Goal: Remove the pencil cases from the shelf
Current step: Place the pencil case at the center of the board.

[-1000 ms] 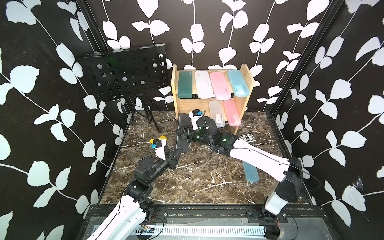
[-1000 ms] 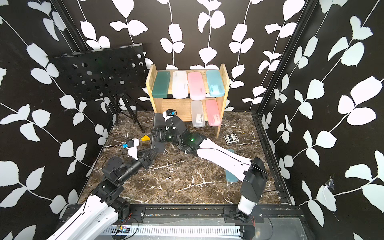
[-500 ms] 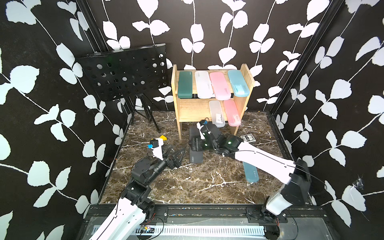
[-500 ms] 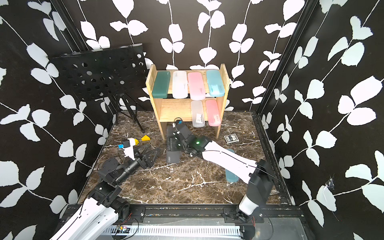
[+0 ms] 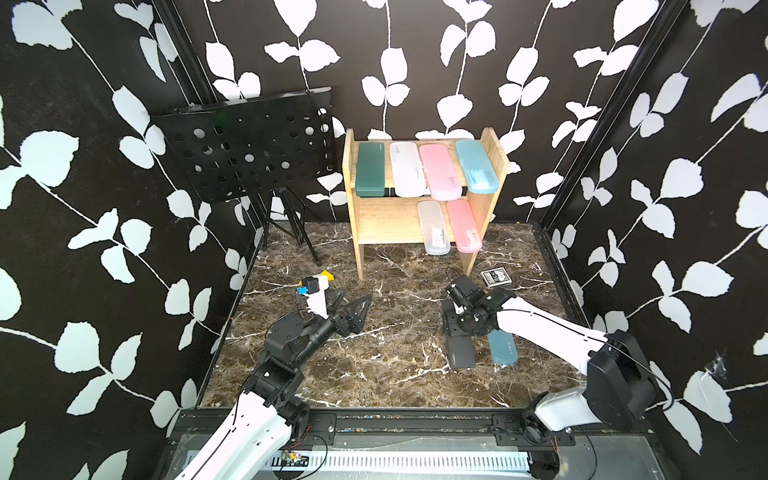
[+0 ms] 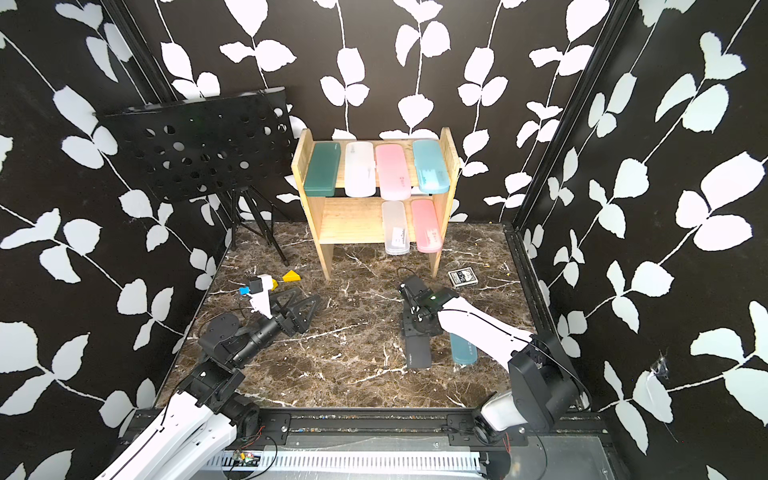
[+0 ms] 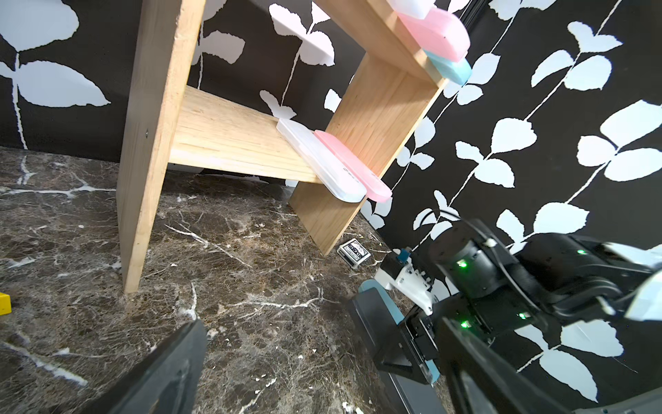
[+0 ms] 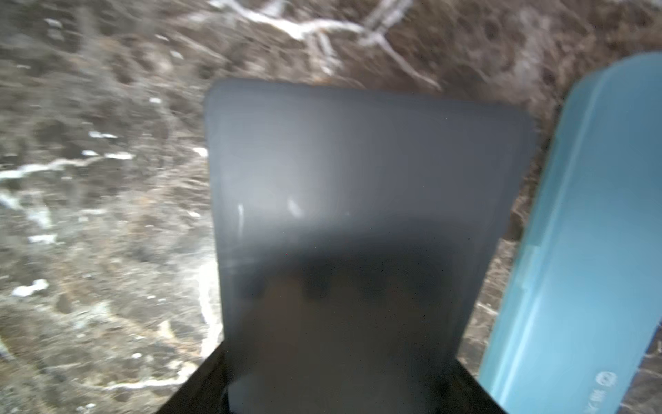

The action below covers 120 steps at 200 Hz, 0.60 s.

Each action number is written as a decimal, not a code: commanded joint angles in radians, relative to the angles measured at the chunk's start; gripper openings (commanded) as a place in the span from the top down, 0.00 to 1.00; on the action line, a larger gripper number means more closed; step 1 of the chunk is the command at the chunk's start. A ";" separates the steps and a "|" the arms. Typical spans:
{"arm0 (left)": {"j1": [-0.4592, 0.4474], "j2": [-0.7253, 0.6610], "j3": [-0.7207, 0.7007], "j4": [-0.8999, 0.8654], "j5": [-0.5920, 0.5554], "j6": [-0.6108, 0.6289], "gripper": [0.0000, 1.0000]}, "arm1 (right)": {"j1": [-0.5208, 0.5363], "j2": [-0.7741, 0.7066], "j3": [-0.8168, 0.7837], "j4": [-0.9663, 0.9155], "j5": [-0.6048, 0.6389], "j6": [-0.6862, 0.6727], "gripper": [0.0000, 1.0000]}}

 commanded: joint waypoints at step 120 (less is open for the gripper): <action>-0.002 0.012 -0.015 0.015 0.004 -0.010 0.01 | -0.161 0.154 -0.027 0.081 -0.005 -0.171 0.33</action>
